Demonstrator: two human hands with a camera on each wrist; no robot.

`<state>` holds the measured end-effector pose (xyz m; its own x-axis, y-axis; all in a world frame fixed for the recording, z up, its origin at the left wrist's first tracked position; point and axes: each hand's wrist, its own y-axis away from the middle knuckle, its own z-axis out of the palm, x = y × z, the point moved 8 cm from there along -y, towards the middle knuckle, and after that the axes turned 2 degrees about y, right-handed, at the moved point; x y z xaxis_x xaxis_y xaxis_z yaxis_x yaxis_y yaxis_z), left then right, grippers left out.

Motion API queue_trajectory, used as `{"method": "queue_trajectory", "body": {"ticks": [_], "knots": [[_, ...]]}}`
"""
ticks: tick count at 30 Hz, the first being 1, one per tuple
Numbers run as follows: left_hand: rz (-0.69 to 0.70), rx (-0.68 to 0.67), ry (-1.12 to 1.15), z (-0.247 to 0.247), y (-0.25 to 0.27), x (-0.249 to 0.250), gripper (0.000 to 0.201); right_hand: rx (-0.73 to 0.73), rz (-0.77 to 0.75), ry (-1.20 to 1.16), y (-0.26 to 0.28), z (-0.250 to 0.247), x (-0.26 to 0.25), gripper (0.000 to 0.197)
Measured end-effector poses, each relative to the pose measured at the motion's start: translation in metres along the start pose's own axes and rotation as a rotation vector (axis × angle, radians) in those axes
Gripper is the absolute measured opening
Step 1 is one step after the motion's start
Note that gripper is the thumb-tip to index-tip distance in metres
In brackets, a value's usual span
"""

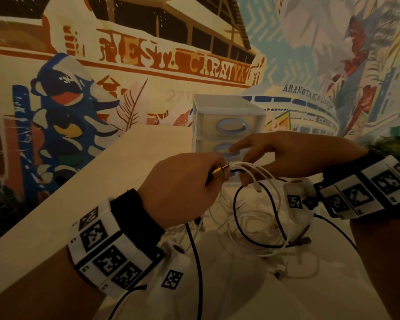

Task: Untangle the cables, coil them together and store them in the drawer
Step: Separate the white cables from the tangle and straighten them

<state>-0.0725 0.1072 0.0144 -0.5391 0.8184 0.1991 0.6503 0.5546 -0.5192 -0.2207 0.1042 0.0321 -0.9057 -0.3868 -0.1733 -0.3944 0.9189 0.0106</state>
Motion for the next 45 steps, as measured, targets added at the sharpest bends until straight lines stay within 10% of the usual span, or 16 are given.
{"method": "queue_trajectory", "body": {"ticks": [19, 45], "knots": [[0.080, 0.088, -0.045, -0.016, 0.002, 0.006, 0.038, 0.326, 0.219, -0.198, 0.011, -0.032, 0.048, 0.026], [0.007, 0.096, -0.026, -0.007, 0.000, 0.001, 0.024, 0.462, -0.164, -0.188, 0.006, -0.036, -0.030, 0.022]]}}
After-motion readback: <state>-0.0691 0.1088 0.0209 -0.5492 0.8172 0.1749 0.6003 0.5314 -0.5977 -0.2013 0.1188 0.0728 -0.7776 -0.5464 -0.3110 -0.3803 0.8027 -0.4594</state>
